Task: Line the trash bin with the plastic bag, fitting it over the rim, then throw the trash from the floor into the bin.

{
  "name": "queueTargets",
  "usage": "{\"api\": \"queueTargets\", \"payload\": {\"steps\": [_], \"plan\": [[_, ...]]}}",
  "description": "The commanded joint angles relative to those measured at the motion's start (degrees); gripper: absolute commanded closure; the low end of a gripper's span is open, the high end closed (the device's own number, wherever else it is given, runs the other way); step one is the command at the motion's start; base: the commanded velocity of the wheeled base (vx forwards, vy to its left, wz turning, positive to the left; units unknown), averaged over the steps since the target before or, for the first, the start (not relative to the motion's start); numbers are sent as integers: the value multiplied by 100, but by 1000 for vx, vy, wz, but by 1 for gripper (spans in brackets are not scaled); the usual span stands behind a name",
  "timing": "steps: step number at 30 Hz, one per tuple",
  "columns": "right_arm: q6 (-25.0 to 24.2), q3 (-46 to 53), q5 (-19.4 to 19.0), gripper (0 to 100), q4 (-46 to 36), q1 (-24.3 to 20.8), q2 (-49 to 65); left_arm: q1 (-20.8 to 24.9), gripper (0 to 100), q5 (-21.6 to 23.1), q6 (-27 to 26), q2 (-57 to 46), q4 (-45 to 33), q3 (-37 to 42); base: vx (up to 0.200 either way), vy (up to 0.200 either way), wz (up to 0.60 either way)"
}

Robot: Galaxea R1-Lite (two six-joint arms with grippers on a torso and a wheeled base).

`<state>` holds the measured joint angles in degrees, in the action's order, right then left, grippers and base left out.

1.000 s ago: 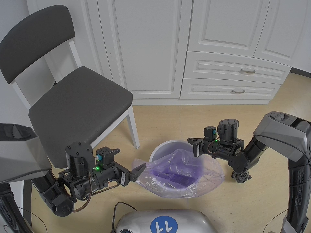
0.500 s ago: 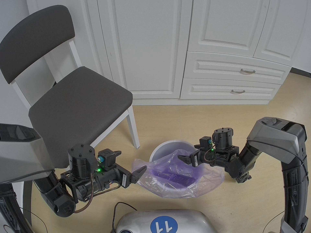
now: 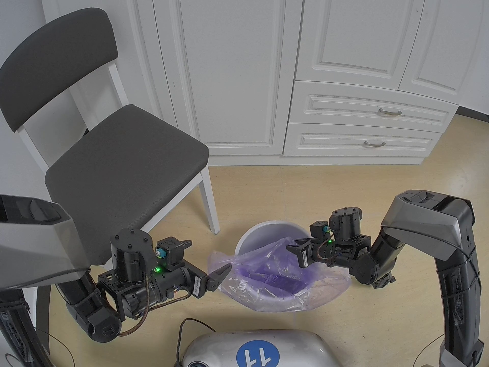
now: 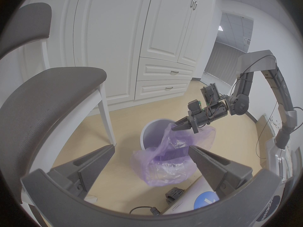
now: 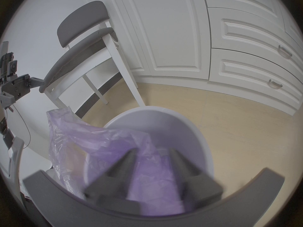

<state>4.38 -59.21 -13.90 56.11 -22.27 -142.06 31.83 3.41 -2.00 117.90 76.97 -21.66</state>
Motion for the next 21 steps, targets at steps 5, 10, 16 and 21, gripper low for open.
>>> {"api": "queueTargets", "payload": {"steps": [5, 10, 16, 21], "plan": [[-104, 129, 1, 100, 128, -5, 416, -1, 0, 1, -2, 23, 55, -5, 0, 0, 0], [-517, 6, 63, 100, 488, -5, 460, -1, 0, 1, -2, 32, 160, 4, 0, 0, 0], [-693, -381, 449, 100, 594, -49, 293, -1, 0, 1, -11, 58, 160, -13, 0, 0, 0], [-675, -829, 862, 100, 1139, -102, -270, -1, 0, -7, -11, 164, 178, -66, 0, 0, 0]]}}
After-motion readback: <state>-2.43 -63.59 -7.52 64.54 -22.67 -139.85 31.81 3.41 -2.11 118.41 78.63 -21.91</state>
